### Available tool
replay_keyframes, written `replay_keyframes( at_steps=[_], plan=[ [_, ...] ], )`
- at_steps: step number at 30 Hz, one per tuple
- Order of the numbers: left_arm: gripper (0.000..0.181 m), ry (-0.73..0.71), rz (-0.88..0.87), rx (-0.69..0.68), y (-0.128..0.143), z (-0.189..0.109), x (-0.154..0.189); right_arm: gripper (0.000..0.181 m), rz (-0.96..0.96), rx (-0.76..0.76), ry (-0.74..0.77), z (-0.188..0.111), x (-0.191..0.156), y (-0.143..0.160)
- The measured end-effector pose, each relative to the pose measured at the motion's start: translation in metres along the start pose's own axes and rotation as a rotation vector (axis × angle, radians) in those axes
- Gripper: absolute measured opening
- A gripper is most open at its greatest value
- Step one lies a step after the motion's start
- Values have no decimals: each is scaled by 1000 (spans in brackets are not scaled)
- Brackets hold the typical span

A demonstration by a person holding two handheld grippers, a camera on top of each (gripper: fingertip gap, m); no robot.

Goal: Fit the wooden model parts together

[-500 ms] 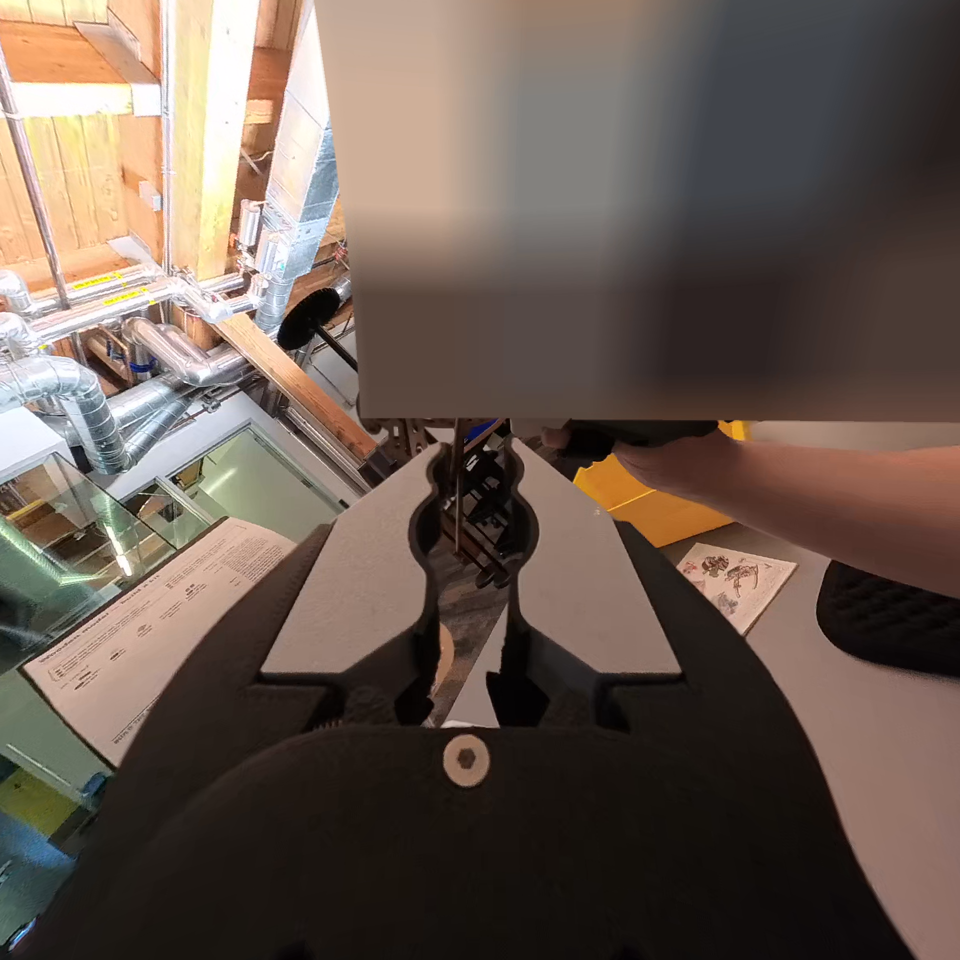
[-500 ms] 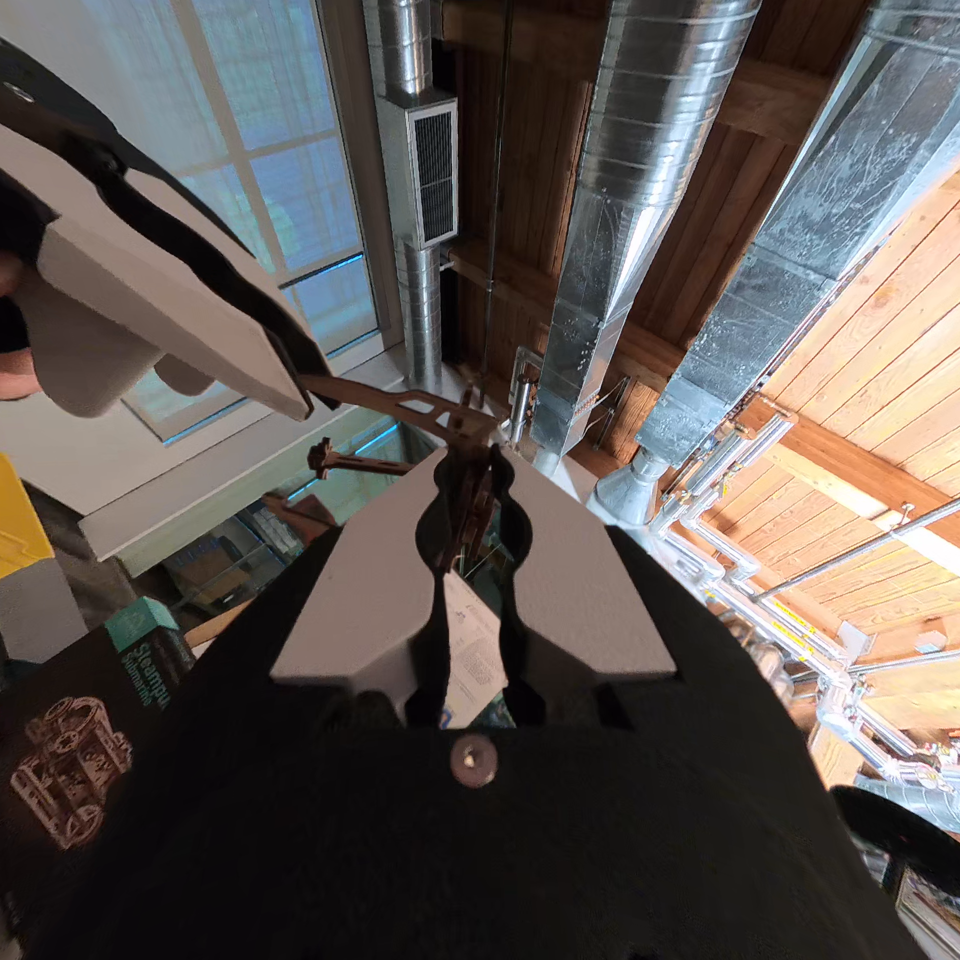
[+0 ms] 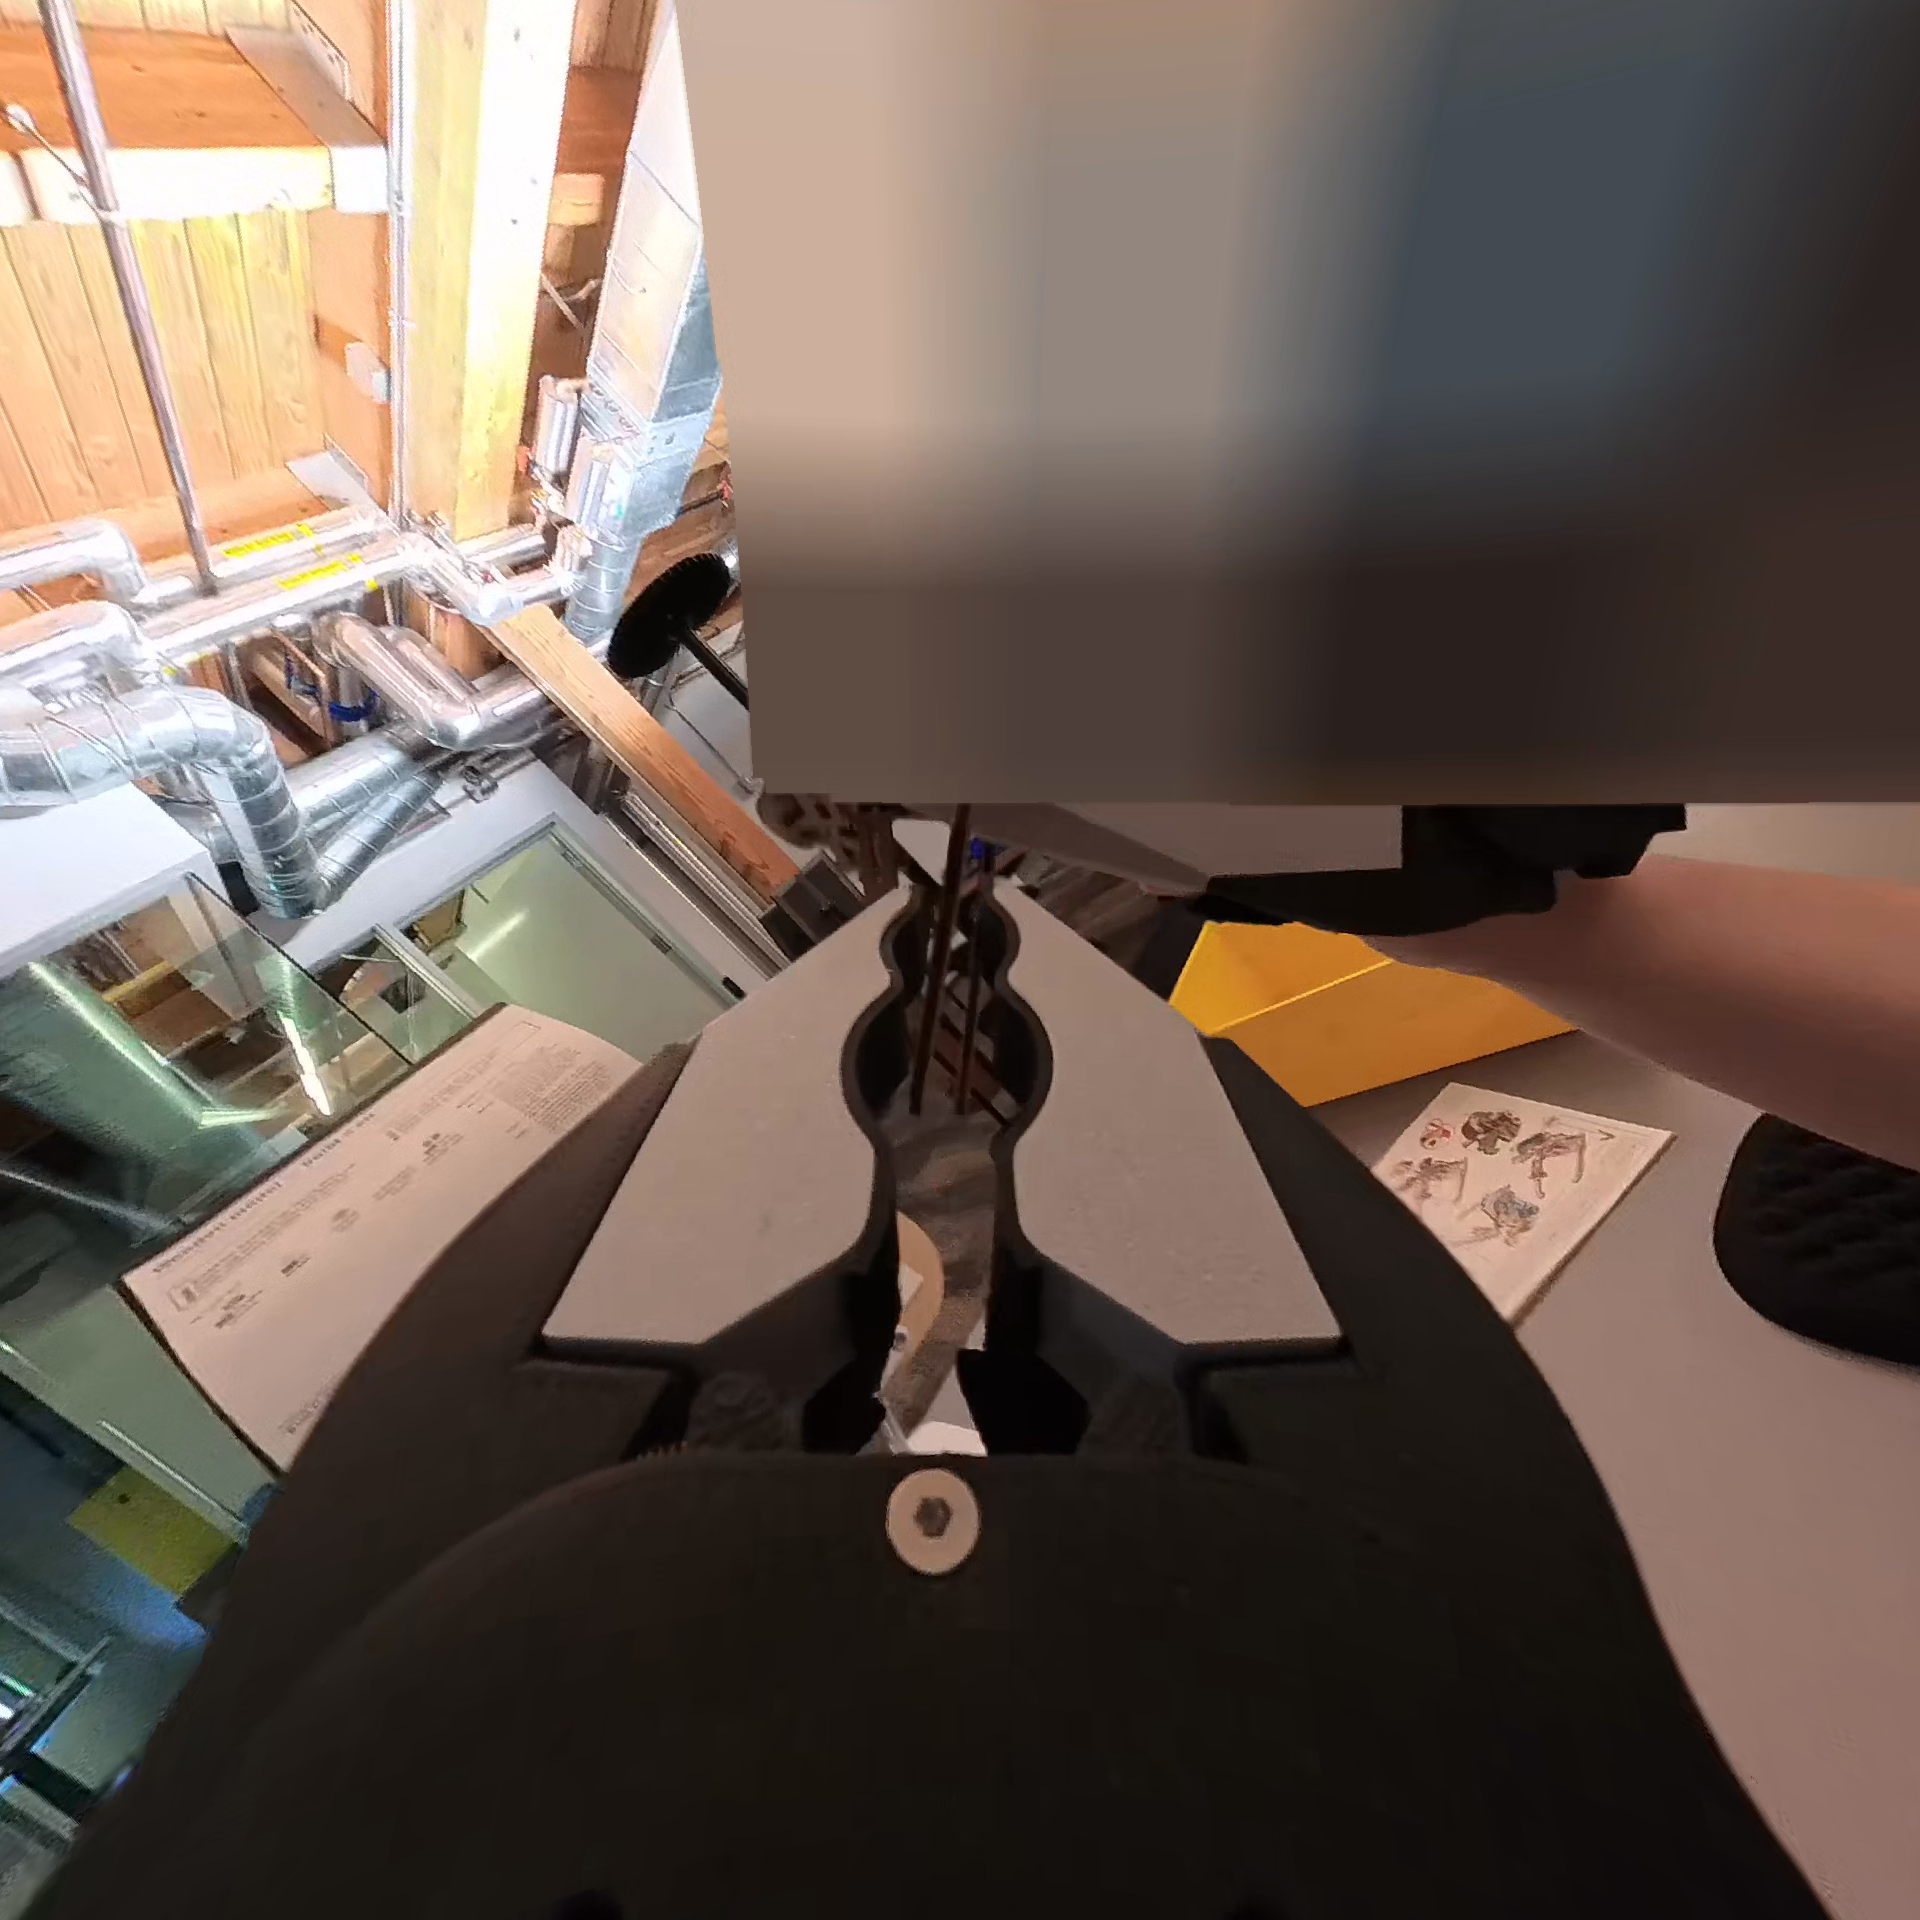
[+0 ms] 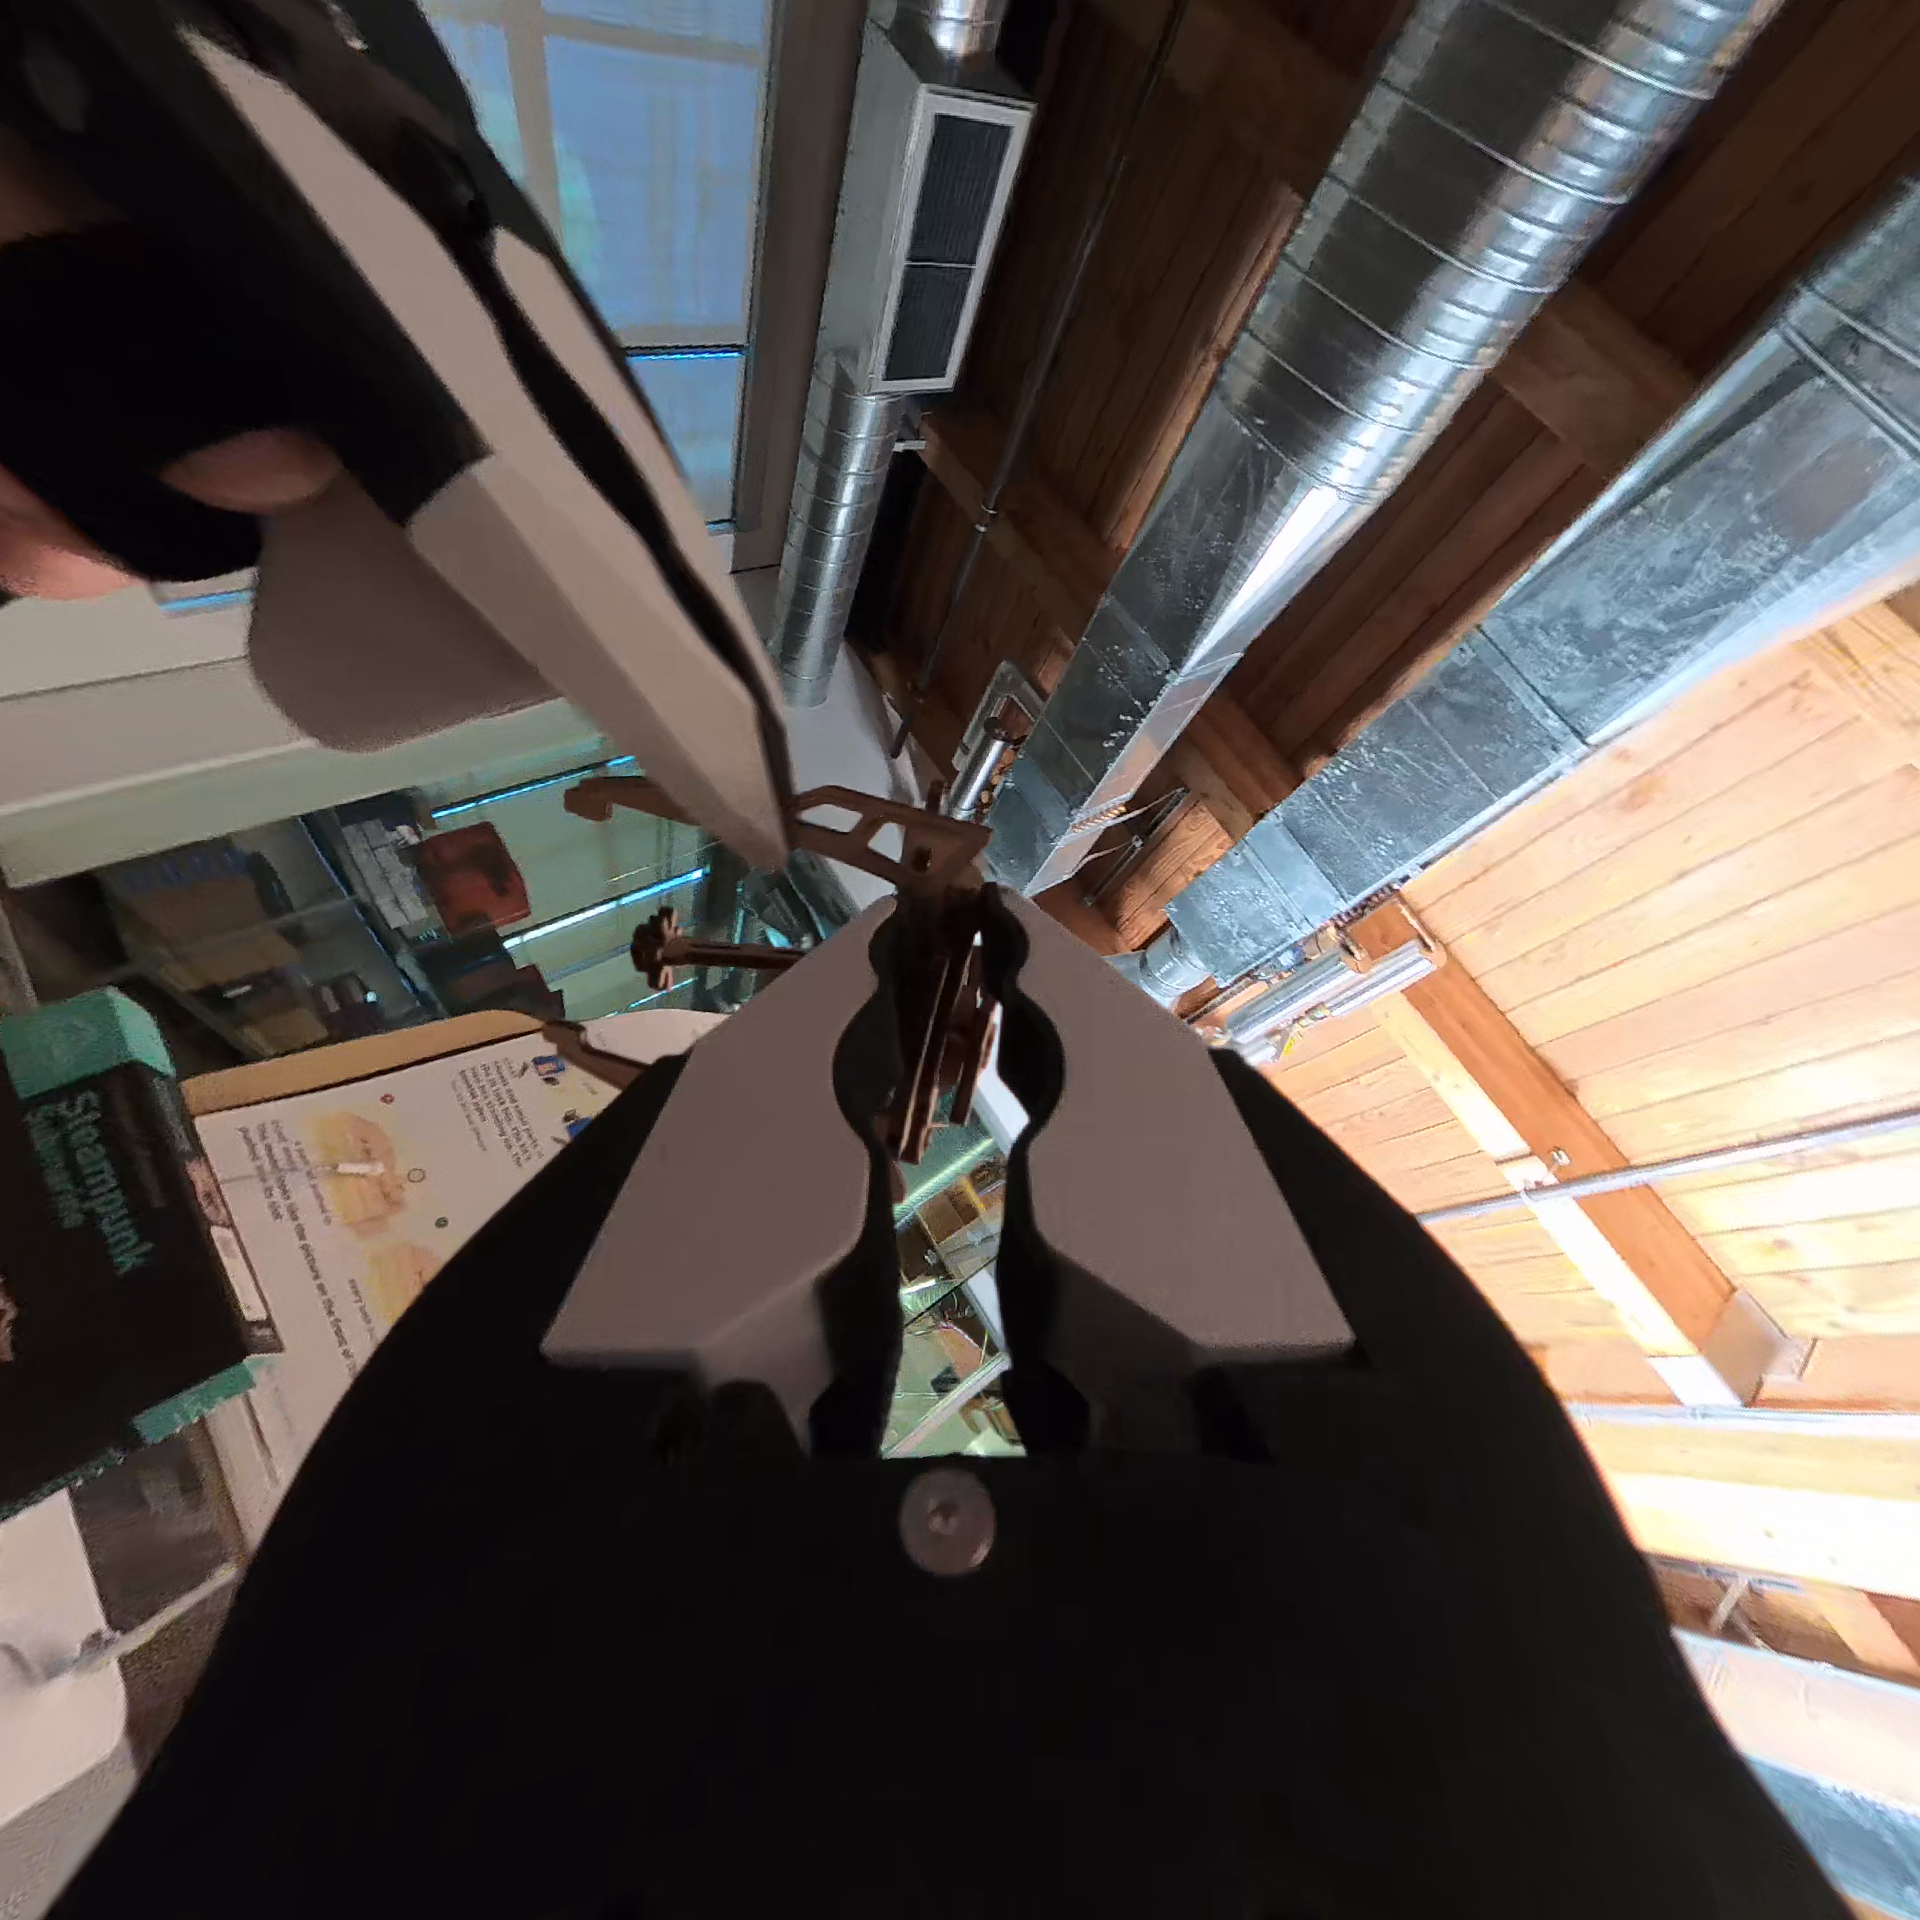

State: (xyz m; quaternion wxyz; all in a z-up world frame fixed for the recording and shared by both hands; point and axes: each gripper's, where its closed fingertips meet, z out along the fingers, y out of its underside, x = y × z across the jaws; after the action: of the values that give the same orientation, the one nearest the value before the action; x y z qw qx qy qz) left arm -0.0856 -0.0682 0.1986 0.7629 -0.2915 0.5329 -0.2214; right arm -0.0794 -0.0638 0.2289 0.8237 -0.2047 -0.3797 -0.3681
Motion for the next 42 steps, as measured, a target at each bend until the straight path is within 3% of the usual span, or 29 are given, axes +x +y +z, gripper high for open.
replay_keyframes(
  at_steps=[1,7,12,22,28,42],
  plan=[
    [6,-16,14,22,-4,-1,-1,10,-18,-4,-17,1,-3,-1],
    [0,-73,170,57,-13,-5,2,13,-60,-1,-21,3,-9,-8],
    [0,-88,139,162,-25,-12,-3,18,-28,34,1,1,0,-18],
    [0,-78,108,279,-42,-22,-2,9,2,40,-1,-1,3,-34],
    [1,-121,88,225,-37,-19,-8,8,38,-14,25,1,7,-24],
    [8,-32,-29,89,-18,-6,-1,3,130,-3,74,-4,20,-9]
  ],
)
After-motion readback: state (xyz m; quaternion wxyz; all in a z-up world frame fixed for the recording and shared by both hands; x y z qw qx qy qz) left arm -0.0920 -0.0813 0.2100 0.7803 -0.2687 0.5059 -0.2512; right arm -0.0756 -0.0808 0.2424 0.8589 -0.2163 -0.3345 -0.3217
